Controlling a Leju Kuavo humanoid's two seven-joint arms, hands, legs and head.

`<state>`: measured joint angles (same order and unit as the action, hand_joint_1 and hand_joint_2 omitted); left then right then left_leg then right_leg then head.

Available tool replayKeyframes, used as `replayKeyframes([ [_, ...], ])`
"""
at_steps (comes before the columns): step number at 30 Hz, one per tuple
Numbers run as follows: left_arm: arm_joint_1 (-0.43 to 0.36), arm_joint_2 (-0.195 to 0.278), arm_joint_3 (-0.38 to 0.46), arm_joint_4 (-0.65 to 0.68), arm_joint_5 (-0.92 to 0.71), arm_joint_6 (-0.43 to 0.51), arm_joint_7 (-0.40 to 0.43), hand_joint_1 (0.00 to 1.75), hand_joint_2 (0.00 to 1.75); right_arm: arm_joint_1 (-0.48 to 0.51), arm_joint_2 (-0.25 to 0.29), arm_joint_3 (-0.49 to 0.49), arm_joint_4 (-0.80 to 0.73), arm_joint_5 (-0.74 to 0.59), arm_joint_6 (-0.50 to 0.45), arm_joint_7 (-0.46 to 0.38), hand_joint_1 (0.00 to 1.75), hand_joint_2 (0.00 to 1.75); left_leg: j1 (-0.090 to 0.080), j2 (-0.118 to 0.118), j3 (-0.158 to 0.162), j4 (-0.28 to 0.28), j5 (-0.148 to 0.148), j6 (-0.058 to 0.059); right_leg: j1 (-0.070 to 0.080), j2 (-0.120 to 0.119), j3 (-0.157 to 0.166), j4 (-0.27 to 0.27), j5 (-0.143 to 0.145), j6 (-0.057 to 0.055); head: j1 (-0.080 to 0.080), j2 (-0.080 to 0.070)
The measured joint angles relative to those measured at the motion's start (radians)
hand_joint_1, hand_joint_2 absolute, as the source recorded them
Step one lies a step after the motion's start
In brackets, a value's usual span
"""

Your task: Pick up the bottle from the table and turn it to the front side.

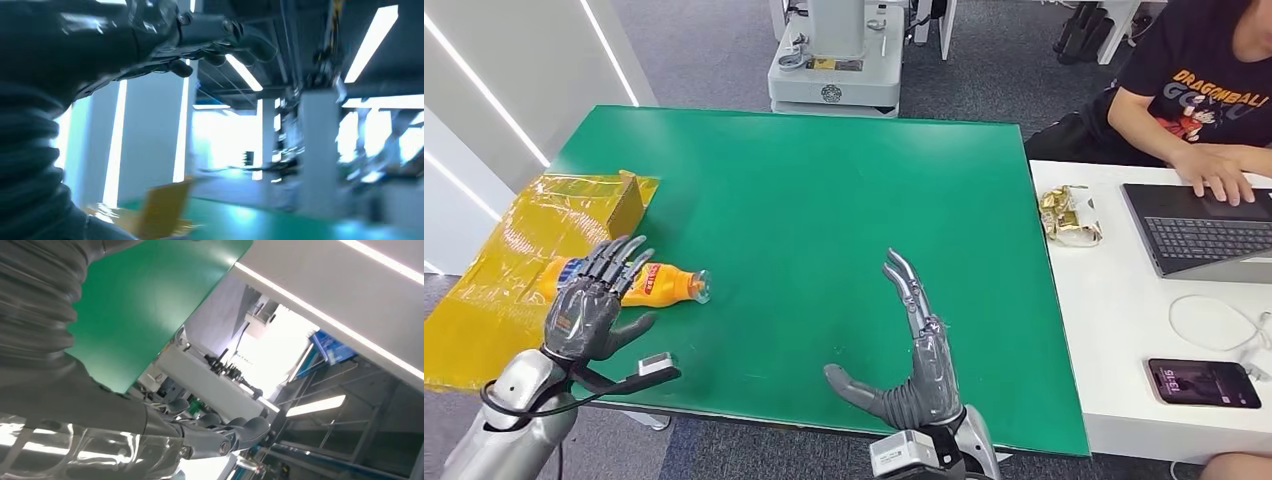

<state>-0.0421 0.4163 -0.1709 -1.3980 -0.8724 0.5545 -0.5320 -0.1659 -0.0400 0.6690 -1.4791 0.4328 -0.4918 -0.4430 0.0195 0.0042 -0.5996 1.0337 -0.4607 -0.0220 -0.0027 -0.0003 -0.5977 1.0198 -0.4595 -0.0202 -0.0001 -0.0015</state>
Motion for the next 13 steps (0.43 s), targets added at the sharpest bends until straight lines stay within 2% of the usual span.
replayKeyframes([
  [5,0.002,-0.093,-0.021,-0.136,0.381,-0.025,-0.148,0.00,1.75,0.029,0.002,-0.010,-0.023,0.018,0.014,0.000,0.00,1.75,0.000,0.000,0.000,0.000,0.000,0.000,0.000,-0.001,0.000,0.000,0.000,0.000,0.000,0.000],
  [8,-0.012,-0.141,-0.054,-0.170,0.477,-0.042,-0.162,0.00,1.75,0.045,0.002,-0.013,-0.032,0.023,0.011,-0.009,0.00,1.75,0.000,0.000,0.000,0.000,0.000,0.000,0.000,-0.001,0.000,0.000,0.000,0.000,0.000,0.000],
  [13,-0.080,-0.232,-0.094,-0.154,0.628,-0.094,-0.159,0.00,1.75,0.055,0.002,-0.013,-0.033,0.024,-0.023,-0.039,0.00,1.75,0.000,-0.001,0.000,0.000,0.000,0.000,0.000,-0.002,0.001,0.000,0.000,0.000,0.000,0.000],
])
